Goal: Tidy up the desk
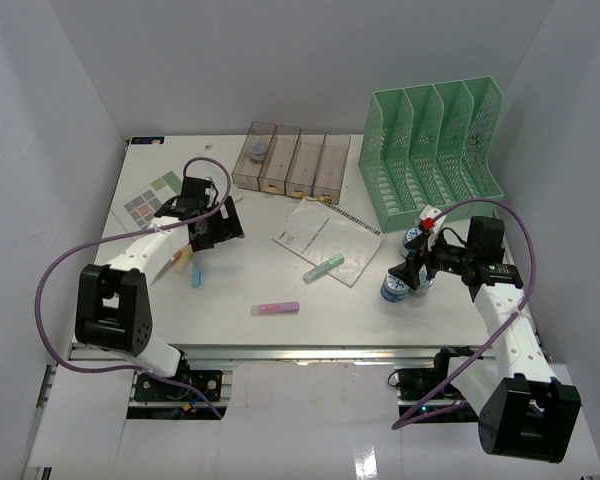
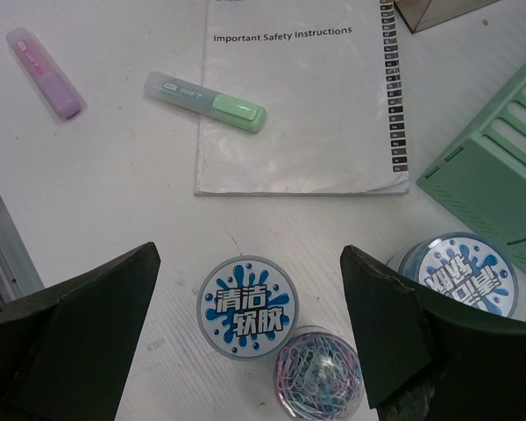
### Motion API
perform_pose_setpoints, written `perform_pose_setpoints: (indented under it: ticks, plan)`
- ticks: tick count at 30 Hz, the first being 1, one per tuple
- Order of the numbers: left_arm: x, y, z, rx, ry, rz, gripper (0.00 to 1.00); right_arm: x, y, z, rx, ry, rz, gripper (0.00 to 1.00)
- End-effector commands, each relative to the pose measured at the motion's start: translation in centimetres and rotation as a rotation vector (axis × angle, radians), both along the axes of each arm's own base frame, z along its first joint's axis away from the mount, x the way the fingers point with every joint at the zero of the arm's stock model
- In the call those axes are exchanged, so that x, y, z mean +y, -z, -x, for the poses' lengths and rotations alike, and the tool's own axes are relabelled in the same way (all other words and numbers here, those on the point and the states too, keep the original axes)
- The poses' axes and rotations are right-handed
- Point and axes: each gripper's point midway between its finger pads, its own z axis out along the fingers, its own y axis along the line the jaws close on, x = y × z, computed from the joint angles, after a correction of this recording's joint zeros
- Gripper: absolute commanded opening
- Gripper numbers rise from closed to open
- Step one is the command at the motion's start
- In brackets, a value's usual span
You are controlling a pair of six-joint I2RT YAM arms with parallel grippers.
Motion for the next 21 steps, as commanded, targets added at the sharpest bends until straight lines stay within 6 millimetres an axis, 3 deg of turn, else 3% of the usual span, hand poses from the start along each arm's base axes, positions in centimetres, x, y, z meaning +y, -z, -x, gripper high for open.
perform_pose_setpoints:
  ticks: [1, 9, 16, 21]
  plan:
    - [-0.3, 0.2, -2.0, -0.005, 0.017, -0.004, 0.98, -0.2, -0.3, -0.4, -0.017, 0.006, 0.001, 0.9]
    - [0.8, 0.4, -5.0, -0.028, -0.018, -0.09, 0.98, -0.2, -0.2, -0.4, -0.012, 0.006, 0.003, 0.9]
    - [1.0, 2.1, -6.5, 0.02, -0.019, -0.128, 0.98, -0.2, -0.3, -0.4, -0.015, 0.002, 0.0, 0.9]
    - [1.2, 2.0, -8.2, 0.025, -0.024, -0.157, 0.98, -0.2, -0.3, -0.4, -0.017, 0.001, 0.001, 0.9]
